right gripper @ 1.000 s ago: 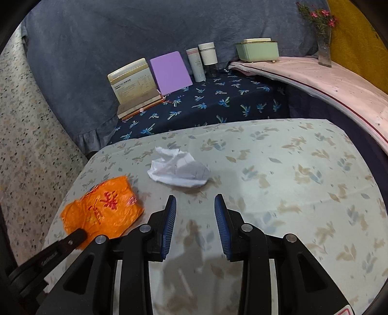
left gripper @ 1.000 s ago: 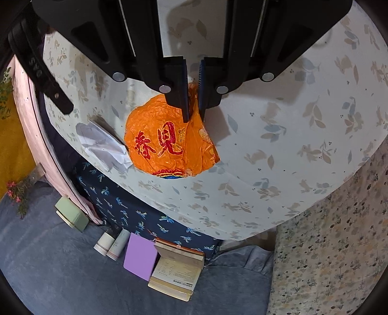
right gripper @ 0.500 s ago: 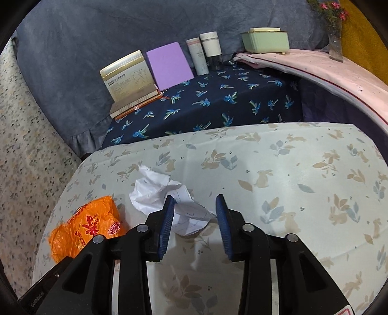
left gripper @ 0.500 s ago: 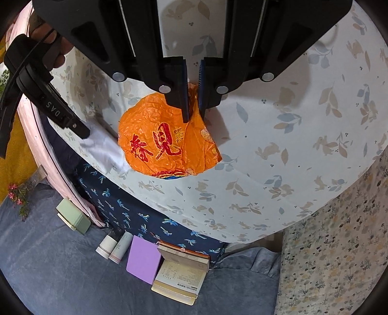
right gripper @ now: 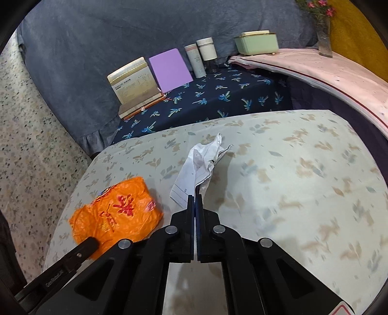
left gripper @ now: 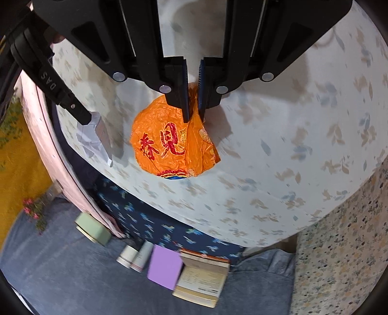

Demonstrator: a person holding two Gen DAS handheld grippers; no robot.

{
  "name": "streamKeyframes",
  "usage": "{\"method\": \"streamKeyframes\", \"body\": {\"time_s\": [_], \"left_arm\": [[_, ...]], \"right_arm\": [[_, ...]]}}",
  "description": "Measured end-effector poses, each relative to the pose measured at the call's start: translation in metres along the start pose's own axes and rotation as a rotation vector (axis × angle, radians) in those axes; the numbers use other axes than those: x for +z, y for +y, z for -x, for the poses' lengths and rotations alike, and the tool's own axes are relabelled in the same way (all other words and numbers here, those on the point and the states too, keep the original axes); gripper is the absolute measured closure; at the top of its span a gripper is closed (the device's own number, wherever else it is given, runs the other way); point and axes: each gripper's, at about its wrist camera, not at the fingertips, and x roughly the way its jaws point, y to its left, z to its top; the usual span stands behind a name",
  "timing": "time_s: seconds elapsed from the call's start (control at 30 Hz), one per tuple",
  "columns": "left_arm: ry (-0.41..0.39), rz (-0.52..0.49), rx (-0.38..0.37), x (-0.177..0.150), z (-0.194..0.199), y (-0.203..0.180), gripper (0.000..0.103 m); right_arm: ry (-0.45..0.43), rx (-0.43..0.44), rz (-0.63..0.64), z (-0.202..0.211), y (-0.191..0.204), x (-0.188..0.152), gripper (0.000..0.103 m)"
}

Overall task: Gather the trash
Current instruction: 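Grasp the white tissue with the right tool while the left tool holds the orange bag, then carry the orange bag and white tissue in both tools over the bin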

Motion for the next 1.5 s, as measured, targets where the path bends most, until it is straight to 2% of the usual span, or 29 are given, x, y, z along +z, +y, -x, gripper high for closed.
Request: {"method": "streamKeyframes", "body": {"time_s": [0.37,0.7,1.13,1.5], "left_arm": [[0.033,-0.158,-0.095,-0.063,0.047,-0.071,0.098],[0.052,-0.3,-0.174,-0.113,0.079,-0.134,0.098],[0.044,-0.442,-0.245,-0.157,0.11,-0.195,0.098],[0.035,-0.526,-0.301,-0.179,0.126,-0.236,0.098]], "right_arm": [[-0.043,-0.064,-0.064,0.097,-0.041,-0.05,0.101],[-0.131,-0.134,-0.127,0.179,-0.085,-0.079,0.101],[-0.22,-0.207,-0.229,0.246,-0.14,-0.103,0.101],[-0.272,-0.268,-0.316,0.288,-0.187,-0.123,0.101]]}}
